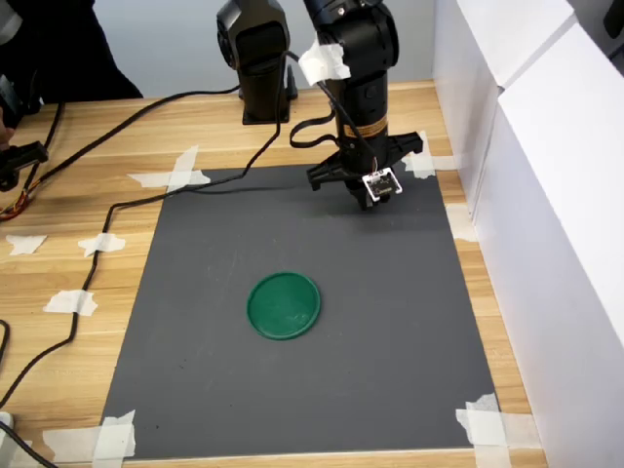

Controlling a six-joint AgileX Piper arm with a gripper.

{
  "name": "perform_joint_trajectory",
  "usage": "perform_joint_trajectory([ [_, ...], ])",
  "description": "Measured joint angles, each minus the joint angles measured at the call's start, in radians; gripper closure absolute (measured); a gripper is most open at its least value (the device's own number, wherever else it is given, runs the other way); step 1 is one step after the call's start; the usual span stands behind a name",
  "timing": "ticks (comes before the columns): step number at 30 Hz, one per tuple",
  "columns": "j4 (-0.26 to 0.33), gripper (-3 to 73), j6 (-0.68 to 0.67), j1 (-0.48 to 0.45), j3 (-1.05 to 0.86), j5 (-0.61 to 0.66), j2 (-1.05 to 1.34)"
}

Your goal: Grasp a white terminal and put it on the green lid.

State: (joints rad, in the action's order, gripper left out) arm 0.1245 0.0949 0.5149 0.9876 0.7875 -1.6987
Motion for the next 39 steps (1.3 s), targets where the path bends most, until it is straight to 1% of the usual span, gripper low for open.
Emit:
perform_joint_trajectory([
  [6,0.0,59.4,-0.013,-0.063,0.042,0.015,0.024],
  [11,0.0,59.4,-0.04,-0.123,0.105,0.061,0.024],
  [16,-0.006,59.4,-0.066,-0.19,0.177,0.067,0.024],
  [19,-0.021,59.4,-0.084,-0.234,0.214,0.065,0.012],
  [26,-0.083,59.5,-0.108,-0.321,0.303,0.074,-0.067],
  [33,-0.102,59.5,-0.156,-0.375,0.388,0.092,-0.157],
  [39,-0.106,59.5,-0.192,-0.382,0.441,0.108,-0.235],
])
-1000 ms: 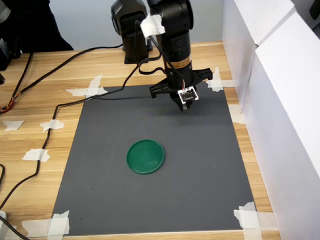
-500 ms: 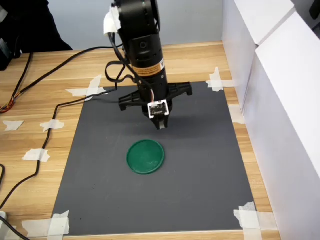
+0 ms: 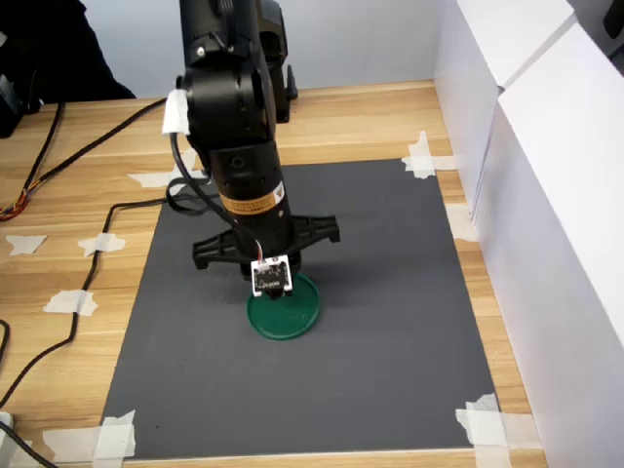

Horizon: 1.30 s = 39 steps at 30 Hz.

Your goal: Grasp a white terminal and put it on the green lid.

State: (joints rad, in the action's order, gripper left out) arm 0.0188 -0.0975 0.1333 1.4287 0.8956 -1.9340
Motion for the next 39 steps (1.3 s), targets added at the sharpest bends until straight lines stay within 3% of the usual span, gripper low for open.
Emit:
perform_joint_trajectory([
  [12,-0.019,57.5,-0.056,-0.002,0.01,0.001,-0.035],
  [20,-0.019,38.5,-0.088,-0.002,0.01,-0.017,-0.043],
  [28,-0.019,17.7,-0.019,-0.002,0.01,-0.027,-0.043],
  [39,-0.019,14.4,0.088,-0.002,0.009,-0.022,0.081],
])
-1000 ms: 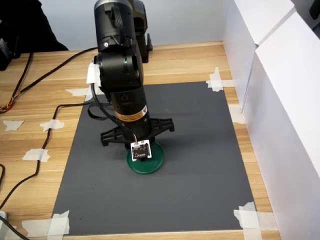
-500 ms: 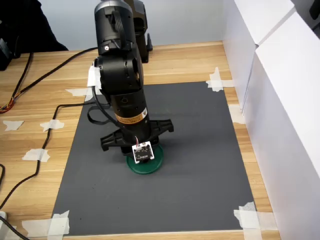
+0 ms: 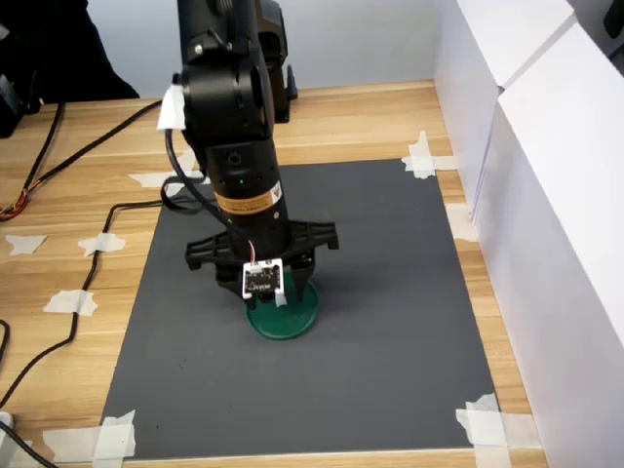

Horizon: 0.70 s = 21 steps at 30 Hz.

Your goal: Grasp a white terminal and put it on the green lid.

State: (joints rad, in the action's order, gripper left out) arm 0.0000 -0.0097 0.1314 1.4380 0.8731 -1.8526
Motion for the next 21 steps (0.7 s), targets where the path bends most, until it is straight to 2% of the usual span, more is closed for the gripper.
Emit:
perform_joint_trajectory([
  [2,0.0,14.4,0.017,-0.004,-0.002,0.001,0.049],
  [5,0.052,14.7,0.043,-0.033,-0.002,-0.006,0.137],
  [8,0.077,19.1,0.049,-0.08,-0.002,-0.024,0.231],
  [11,0.079,29.8,0.05,-0.129,-0.004,-0.027,0.301],
  [13,0.083,39.9,0.051,-0.16,-0.03,-0.035,0.343],
  [18,0.09,63.8,0.054,-0.222,-0.226,-0.117,0.496],
  [21,0.089,69.3,0.034,-0.231,-0.386,-0.218,0.62],
])
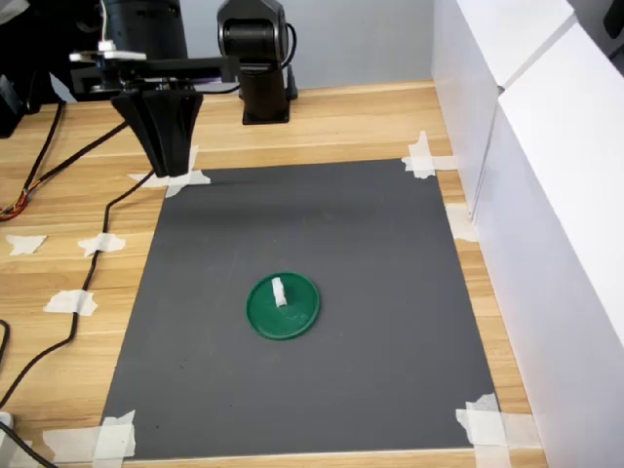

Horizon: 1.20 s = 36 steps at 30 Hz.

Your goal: Grasp a white terminal and put it on the green lid.

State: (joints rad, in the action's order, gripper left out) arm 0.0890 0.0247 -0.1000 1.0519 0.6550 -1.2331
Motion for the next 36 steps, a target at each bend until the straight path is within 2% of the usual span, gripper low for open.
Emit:
perform_joint_trajectory([
  [4,0.001,70.7,-0.074,-0.001,-0.219,-0.119,0.173],
  [9,0.009,71.1,-0.128,-0.001,-0.474,-0.209,0.401],
  [15,0.012,71.1,-0.13,-0.001,-0.668,-0.25,0.669],
  [20,0.012,71.1,-0.13,-0.001,-0.779,-0.267,0.837],
  [25,-0.004,71.1,-0.14,-0.001,-0.874,-0.361,0.943],
  [29,-0.018,71.1,-0.144,-0.001,-0.927,-0.418,0.979],
  [36,-0.019,71.1,-0.146,-0.001,-0.952,-0.444,0.996],
])
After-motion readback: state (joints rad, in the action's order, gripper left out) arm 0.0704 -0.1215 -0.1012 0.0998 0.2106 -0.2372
